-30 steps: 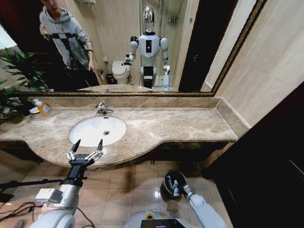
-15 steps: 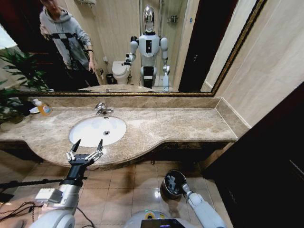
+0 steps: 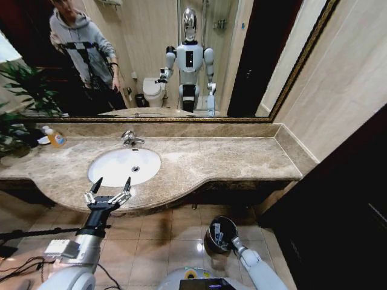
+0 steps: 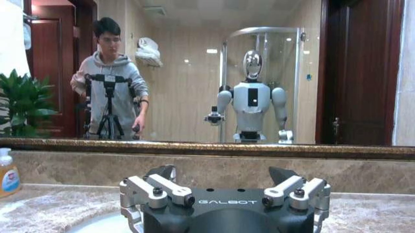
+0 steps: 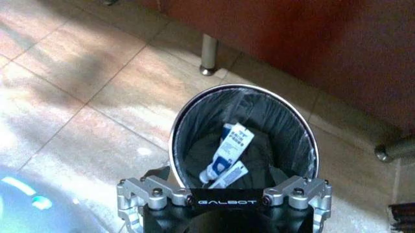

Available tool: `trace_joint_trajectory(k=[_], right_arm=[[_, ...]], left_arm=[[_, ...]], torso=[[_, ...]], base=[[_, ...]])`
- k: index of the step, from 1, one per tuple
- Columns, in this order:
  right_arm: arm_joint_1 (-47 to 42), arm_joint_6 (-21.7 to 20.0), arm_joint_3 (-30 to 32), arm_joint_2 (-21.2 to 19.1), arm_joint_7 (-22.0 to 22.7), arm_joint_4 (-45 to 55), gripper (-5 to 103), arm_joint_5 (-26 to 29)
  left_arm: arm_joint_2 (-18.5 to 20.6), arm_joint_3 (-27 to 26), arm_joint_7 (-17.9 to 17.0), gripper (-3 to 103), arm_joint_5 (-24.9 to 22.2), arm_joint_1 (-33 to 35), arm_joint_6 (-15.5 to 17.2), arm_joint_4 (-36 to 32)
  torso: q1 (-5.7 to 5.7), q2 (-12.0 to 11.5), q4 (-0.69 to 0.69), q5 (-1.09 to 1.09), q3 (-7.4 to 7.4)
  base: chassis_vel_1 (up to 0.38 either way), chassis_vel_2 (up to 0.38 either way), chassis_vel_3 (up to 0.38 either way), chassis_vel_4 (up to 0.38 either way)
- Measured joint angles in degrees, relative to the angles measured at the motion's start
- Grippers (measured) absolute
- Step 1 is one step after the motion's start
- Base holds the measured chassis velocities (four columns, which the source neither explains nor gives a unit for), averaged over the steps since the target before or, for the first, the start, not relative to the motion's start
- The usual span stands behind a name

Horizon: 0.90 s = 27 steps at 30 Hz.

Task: Pick up the trash from the sink and place it in the trash bin.

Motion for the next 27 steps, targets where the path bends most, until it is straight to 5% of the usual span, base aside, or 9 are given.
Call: trace_joint_trajectory(k=[13,27], right_arm=[[-14.7,1.3,3.9,-4.9,-0.5,26.6,100,6.0],[-27.4,0.9,14.9,-2.3,5.6,59.5,100,16.1]], left_arm=[[0.0,0.0,0.0,100,0.0,0.0,0.0,0.0],[0.0,0.0,0.0,100,0.0,0.0,0.0,0.0]], torso=[[-0.01,0.0,0.0,0.01,0.0],[0.0,0.0,0.01,-0.02,0.0]], base=[[0.0,0.0,0.0,0.0],[0.0,0.0,0.0,0.0]])
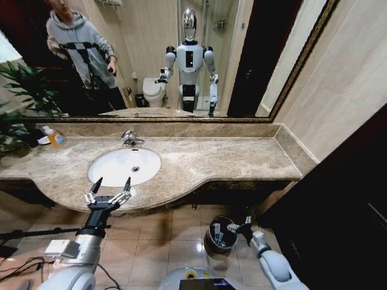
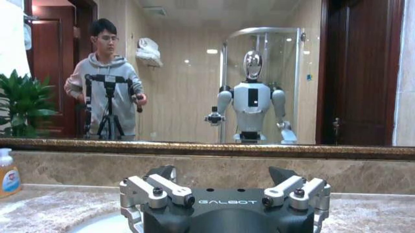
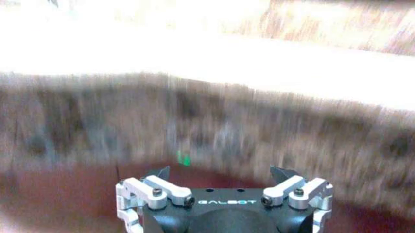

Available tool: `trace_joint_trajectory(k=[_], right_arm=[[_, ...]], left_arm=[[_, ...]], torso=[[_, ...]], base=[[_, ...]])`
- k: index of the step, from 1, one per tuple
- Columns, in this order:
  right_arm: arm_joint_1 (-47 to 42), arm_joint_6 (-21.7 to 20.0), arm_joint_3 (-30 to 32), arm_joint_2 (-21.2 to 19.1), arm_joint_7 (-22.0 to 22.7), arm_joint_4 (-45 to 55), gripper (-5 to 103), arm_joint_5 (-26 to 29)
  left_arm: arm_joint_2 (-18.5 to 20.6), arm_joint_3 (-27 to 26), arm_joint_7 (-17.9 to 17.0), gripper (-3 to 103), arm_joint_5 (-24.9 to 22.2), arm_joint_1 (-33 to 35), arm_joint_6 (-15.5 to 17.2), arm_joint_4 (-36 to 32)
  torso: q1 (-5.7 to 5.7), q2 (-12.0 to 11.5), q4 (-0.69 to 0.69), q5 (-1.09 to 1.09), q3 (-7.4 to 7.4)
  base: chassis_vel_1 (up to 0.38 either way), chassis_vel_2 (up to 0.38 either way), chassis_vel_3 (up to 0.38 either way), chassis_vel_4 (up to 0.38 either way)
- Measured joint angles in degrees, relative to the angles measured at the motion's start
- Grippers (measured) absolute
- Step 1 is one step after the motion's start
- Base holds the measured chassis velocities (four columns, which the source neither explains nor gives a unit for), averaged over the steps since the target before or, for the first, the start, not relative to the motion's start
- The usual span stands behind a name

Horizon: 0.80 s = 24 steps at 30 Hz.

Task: Pick up the trash from the sink and place it in the trash bin.

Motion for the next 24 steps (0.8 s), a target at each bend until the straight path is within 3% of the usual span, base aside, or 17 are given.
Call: trace_joint_trajectory(k=[10,24], right_arm=[[-4.3,0.4,2.9,5.0,3.7,17.8,100,0.0],[-2.7,-5.0,2.5,10.8,11.0,30.3,100,1.3]], left_arm=[[0.0,0.0,0.0,100,0.0,0.0,0.0,0.0],[0.0,0.0,0.0,100,0.0,0.0,0.0,0.0]], torso=[[0.0,0.0,0.0,0.01,0.0],[0.0,0.0,0.0,0.01,0.0]], base=[[0.0,0.0,0.0,0.0],[0.0,0.0,0.0,0.0]])
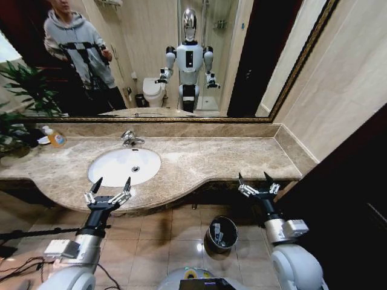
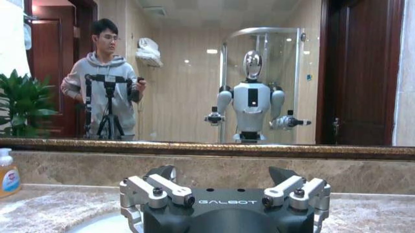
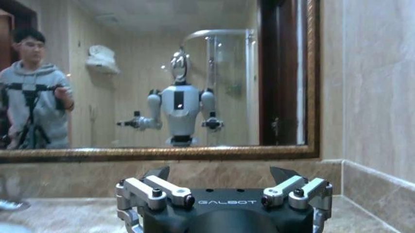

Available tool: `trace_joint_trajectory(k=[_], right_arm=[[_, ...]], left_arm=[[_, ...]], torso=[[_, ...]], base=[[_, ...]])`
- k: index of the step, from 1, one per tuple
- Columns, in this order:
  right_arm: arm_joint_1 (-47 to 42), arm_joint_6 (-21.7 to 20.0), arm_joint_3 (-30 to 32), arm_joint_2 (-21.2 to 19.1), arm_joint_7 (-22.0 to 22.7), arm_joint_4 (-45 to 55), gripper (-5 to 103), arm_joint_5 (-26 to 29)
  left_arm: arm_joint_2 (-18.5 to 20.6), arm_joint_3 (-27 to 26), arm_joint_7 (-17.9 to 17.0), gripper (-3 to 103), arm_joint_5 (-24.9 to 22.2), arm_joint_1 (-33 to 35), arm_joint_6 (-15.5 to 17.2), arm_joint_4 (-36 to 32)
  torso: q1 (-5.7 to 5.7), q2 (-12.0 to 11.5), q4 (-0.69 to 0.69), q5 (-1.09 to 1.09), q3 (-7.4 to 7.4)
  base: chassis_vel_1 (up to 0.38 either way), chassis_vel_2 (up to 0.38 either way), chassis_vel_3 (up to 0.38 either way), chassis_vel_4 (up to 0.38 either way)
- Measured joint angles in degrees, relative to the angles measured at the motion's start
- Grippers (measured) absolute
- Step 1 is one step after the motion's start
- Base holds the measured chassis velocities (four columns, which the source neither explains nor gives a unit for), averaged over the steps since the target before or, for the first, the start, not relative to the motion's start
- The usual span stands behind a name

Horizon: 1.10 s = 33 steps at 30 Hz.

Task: Pick up the trash from the sink and place it in the trash bin.

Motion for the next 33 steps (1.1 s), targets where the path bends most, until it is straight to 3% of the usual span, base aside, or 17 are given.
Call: trace_joint_trajectory(k=[11,17,33], right_arm=[[-0.7,1.1,0.8,-0.2,-0.5,0.3,100,-0.4],[-0.7,4.2,1.1,-0.8,-3.0,-2.0,100,-2.9],[-0.6,3.8,0.1,-3.3,-4.7,-2.4,100,-5.4]], left_arm=[[0.0,0.0,0.0,100,0.0,0.0,0.0,0.0],[0.0,0.0,0.0,100,0.0,0.0,0.0,0.0],[0.0,0.0,0.0,100,0.0,0.0,0.0,0.0]], torso=[[0.0,0.0,0.0,0.01,0.0],[0.0,0.0,0.0,0.01,0.0],[0.0,0.0,0.0,0.01,0.0]], base=[[0.0,0.0,0.0,0.0],[0.0,0.0,0.0,0.0],[0.0,0.0,0.0,0.0]])
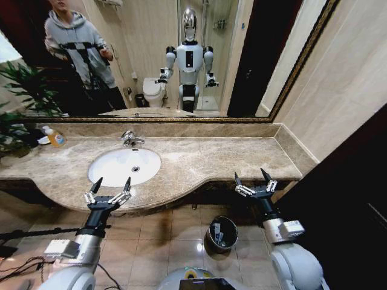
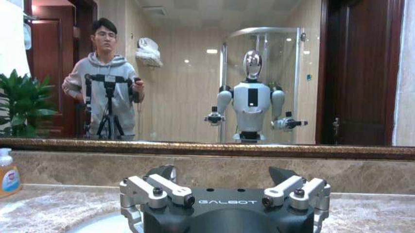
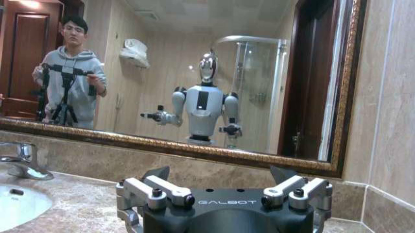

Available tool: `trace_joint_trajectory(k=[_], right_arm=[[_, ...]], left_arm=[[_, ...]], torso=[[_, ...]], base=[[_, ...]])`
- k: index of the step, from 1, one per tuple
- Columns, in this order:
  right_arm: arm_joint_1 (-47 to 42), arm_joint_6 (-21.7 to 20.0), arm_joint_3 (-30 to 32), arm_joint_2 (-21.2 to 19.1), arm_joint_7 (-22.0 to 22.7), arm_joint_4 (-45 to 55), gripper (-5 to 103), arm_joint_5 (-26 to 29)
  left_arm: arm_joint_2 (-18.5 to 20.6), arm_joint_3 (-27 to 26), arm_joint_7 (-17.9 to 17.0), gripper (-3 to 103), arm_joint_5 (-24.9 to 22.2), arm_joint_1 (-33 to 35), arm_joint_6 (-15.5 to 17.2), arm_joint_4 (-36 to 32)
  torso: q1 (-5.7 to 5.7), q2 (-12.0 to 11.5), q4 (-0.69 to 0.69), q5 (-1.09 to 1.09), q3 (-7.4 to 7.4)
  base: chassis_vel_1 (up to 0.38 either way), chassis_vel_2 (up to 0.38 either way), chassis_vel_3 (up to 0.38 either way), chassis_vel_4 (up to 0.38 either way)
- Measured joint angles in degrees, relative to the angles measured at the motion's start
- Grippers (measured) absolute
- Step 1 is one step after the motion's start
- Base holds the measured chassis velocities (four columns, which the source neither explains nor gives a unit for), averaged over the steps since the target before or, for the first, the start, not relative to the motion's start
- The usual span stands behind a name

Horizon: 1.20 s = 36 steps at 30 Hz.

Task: Pick up the trash from the sink and place it in the trash bin.

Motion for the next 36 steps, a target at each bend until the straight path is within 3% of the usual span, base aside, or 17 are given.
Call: trace_joint_trajectory(k=[36], right_arm=[[0.0,-0.1,0.0,0.0,0.0,0.0,100,0.0]], left_arm=[[0.0,0.0,0.0,100,0.0,0.0,0.0,0.0]], torso=[[0.0,0.0,0.0,0.0,0.0]], base=[[0.0,0.0,0.0,0.0]])
